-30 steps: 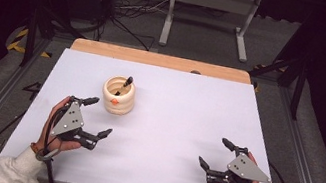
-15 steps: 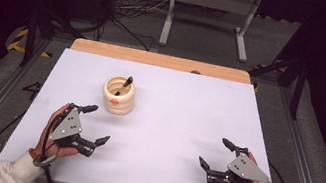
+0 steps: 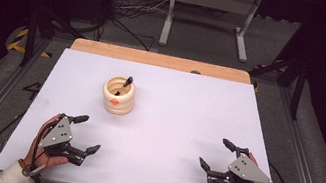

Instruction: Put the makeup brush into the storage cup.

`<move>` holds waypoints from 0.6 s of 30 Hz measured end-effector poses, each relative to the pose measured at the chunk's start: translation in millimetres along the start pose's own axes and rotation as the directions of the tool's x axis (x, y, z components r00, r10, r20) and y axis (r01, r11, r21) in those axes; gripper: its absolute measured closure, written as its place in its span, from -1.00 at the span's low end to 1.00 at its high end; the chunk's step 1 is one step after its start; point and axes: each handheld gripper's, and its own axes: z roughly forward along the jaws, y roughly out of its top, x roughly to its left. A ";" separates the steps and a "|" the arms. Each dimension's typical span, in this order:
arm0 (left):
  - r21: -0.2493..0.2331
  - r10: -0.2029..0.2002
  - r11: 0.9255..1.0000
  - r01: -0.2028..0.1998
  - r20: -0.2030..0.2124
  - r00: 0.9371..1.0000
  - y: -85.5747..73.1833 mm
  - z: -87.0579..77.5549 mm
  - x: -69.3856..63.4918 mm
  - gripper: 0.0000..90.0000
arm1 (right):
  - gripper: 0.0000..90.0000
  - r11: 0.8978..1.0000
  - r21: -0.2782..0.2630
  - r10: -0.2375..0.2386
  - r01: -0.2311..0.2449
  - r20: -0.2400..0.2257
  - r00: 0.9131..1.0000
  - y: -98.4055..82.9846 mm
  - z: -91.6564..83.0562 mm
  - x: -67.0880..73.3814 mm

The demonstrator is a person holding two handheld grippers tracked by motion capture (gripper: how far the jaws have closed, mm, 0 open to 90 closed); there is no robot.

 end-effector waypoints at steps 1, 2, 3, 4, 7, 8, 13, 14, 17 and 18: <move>0.000 0.000 1.000 0.000 0.000 1.000 0.0 0.0 0.0 -0.91 | -0.80 1.000 0.000 0.002 -0.002 0.000 1.000 -0.1 -0.1 -0.1; -0.007 0.002 1.000 -0.002 -0.002 1.000 0.6 -1.1 0.6 -0.91 | -0.80 1.000 0.000 0.002 -0.002 0.000 1.000 -0.1 -0.1 -0.1; -0.011 -0.001 1.000 0.001 0.002 1.000 0.9 -1.7 1.4 -0.91 | -0.80 1.000 0.001 0.003 -0.003 0.000 1.000 -0.1 -0.3 -0.1; -0.018 -0.005 1.000 0.005 0.002 1.000 0.9 -2.0 1.2 -0.91 | -0.81 1.000 0.001 0.000 0.000 0.000 1.000 0.1 -0.6 0.4; -0.034 -0.001 0.999 0.001 0.001 1.000 1.5 -2.6 0.3 -0.91 | -0.81 1.000 0.002 -0.004 0.004 0.001 1.000 1.0 -0.6 1.2; -0.034 -0.001 0.999 0.001 0.001 1.000 1.5 -2.6 0.3 -0.91 | -0.81 1.000 0.002 -0.004 0.004 0.001 1.000 1.0 -0.6 1.2; -0.047 0.003 0.999 -0.003 0.008 1.000 2.2 -4.5 -1.4 -0.91 | -0.81 1.000 0.005 -0.016 0.016 -0.001 1.000 3.0 0.1 4.6; -0.046 0.007 0.999 -0.007 0.004 1.000 2.6 -4.8 -2.2 -0.91 | -0.81 1.000 0.005 -0.016 0.016 -0.001 1.000 3.0 0.1 4.6; -0.055 0.008 0.998 -0.007 0.006 1.000 3.6 -5.9 -2.4 -0.91 | -0.81 1.000 0.010 -0.022 0.023 -0.004 1.000 3.4 0.9 6.1; -0.054 0.006 0.999 -0.006 0.005 1.000 3.6 -5.8 -2.3 -0.91 | -0.81 1.000 0.010 -0.022 0.023 -0.004 1.000 3.4 0.9 6.1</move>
